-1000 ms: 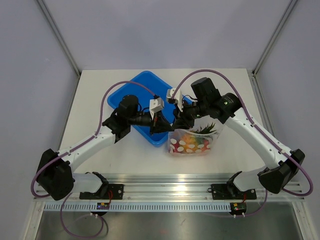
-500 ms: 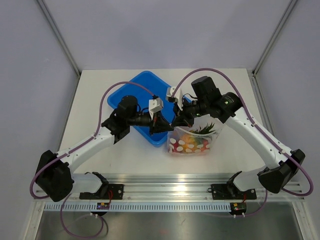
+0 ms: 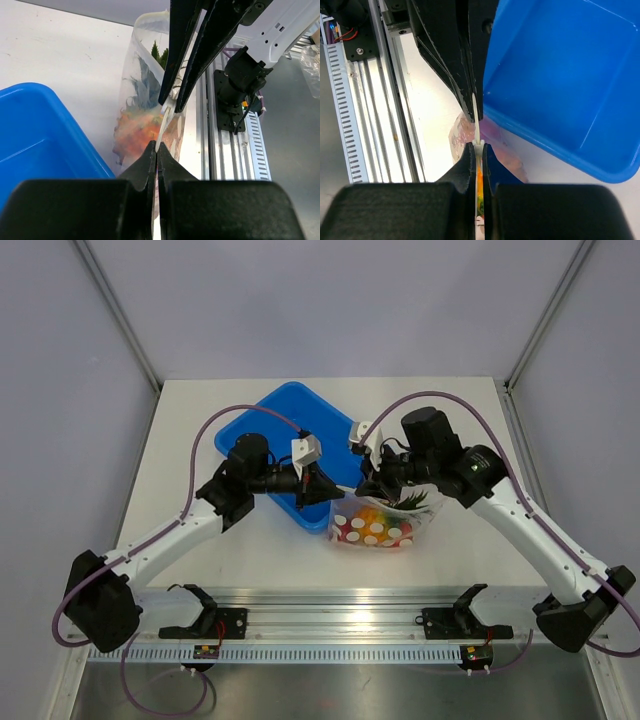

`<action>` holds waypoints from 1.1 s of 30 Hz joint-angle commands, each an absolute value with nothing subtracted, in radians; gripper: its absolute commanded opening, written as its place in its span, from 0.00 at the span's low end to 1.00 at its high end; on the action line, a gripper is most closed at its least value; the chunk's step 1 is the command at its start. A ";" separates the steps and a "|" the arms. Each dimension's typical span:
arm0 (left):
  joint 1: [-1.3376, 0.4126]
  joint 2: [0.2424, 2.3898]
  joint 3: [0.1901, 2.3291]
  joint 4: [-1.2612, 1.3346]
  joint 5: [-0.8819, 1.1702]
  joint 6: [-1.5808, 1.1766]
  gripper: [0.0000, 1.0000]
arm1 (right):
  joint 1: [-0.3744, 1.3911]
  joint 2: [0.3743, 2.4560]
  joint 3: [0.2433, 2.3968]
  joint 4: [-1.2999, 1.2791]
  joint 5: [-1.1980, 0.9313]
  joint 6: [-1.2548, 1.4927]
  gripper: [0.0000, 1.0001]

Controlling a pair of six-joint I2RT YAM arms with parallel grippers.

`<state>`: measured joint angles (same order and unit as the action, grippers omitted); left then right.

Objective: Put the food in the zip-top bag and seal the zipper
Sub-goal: Zip the zipper food storage bag at the center of the board.

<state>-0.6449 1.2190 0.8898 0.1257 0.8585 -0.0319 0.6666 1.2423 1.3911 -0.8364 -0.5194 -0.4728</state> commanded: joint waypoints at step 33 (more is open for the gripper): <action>-0.620 1.078 1.104 0.387 0.437 -0.341 0.00 | 0.670 0.793 1.468 -1.078 -0.215 -0.236 0.00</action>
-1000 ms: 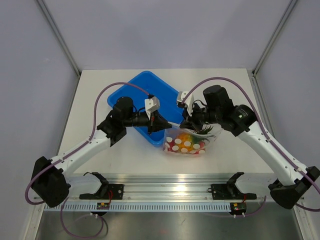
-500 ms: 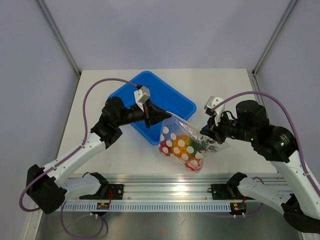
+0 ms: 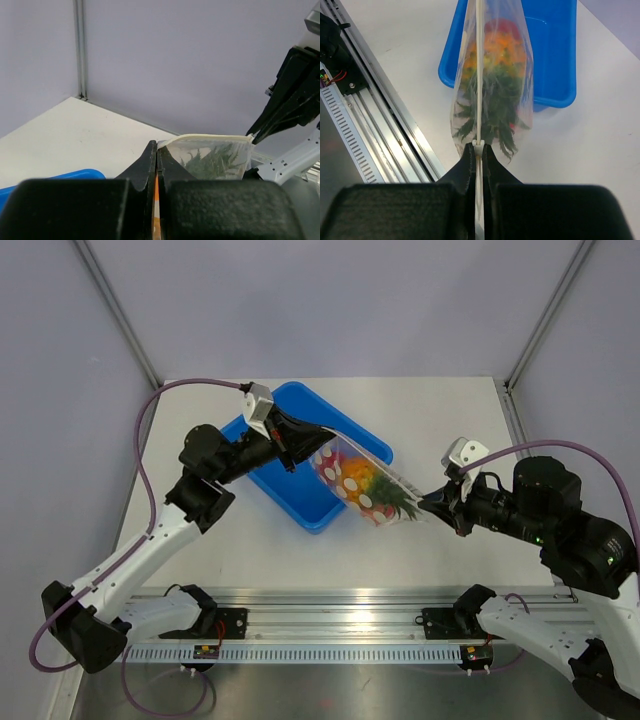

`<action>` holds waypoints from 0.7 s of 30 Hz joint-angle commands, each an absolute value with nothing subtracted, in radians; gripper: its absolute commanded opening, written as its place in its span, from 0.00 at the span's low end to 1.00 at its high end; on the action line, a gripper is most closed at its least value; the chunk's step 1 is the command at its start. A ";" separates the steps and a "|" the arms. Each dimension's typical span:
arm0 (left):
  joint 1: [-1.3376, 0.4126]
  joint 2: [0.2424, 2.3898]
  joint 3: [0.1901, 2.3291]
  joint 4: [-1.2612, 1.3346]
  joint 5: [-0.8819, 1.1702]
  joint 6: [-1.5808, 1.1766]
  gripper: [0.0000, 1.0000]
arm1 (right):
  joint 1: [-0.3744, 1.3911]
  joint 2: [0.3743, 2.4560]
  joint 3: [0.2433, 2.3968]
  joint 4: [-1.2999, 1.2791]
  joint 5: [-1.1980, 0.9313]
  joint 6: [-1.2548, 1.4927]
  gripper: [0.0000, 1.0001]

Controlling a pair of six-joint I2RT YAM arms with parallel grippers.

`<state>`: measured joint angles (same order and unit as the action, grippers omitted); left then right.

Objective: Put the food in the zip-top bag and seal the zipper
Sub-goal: Zip the zipper food storage bag at the center of the board.

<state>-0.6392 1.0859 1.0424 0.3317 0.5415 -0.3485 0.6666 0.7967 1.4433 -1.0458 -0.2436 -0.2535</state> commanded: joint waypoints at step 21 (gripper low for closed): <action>-0.581 1.095 1.101 0.405 0.302 -0.353 0.00 | 0.670 0.713 1.351 -1.043 -0.186 -0.195 0.00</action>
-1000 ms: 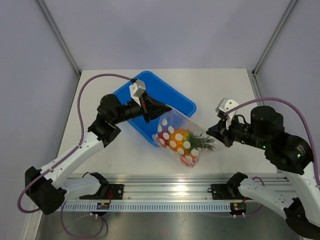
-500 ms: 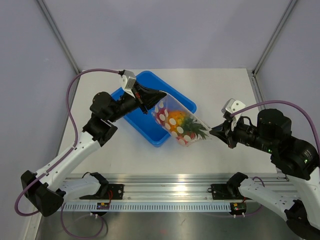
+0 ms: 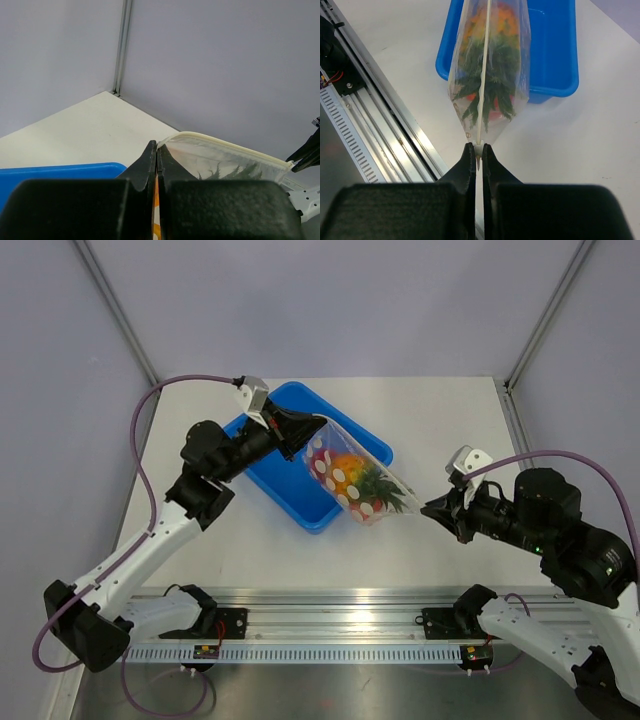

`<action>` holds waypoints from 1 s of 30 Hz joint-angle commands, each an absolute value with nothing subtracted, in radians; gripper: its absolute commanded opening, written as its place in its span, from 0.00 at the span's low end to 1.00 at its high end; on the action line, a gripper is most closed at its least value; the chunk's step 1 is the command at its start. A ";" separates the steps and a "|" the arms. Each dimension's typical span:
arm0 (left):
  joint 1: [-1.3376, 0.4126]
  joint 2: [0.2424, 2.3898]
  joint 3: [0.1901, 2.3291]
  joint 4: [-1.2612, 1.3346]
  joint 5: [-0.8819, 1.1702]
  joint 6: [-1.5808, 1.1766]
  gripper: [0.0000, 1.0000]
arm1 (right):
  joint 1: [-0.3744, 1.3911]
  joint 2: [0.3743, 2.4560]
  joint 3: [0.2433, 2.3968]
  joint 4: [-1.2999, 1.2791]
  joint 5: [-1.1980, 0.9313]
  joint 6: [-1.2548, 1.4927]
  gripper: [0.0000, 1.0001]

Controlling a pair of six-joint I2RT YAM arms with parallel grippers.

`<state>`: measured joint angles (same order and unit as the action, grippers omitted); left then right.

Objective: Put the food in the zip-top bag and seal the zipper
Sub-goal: Zip the zipper food storage bag at the center of the board, then place the zipper food storage bag at the center of the board.

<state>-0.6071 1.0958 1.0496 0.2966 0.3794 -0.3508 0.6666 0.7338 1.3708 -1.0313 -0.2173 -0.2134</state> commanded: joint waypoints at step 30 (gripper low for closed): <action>-0.729 2.027 1.955 0.378 0.710 -0.607 0.10 | 0.672 0.575 1.259 -1.025 0.187 -0.040 0.00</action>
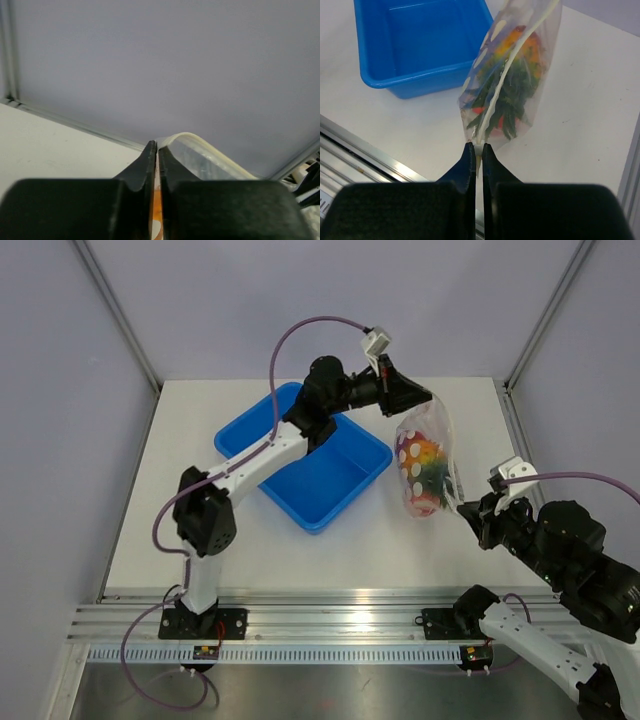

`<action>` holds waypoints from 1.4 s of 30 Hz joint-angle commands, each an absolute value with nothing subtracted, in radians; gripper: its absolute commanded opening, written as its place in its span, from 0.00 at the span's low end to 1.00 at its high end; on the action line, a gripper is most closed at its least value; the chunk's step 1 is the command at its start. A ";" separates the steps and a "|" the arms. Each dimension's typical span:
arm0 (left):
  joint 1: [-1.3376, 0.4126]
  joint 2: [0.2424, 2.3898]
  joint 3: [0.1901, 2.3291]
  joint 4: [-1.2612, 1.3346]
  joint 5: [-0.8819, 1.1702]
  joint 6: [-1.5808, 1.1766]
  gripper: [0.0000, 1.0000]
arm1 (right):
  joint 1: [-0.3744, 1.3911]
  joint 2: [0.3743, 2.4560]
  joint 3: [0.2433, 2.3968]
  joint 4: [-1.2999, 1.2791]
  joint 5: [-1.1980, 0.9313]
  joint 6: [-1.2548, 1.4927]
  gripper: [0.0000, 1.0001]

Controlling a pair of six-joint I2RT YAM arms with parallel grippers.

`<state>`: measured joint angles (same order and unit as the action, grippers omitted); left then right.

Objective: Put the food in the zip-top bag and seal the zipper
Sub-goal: Place the zipper food storage bag at the center of the board.

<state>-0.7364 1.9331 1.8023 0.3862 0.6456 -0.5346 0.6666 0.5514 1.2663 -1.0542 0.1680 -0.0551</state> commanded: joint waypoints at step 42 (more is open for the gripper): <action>-0.591 1.256 1.189 0.026 0.397 -0.321 0.99 | 0.672 0.876 1.221 -1.036 0.515 0.592 0.76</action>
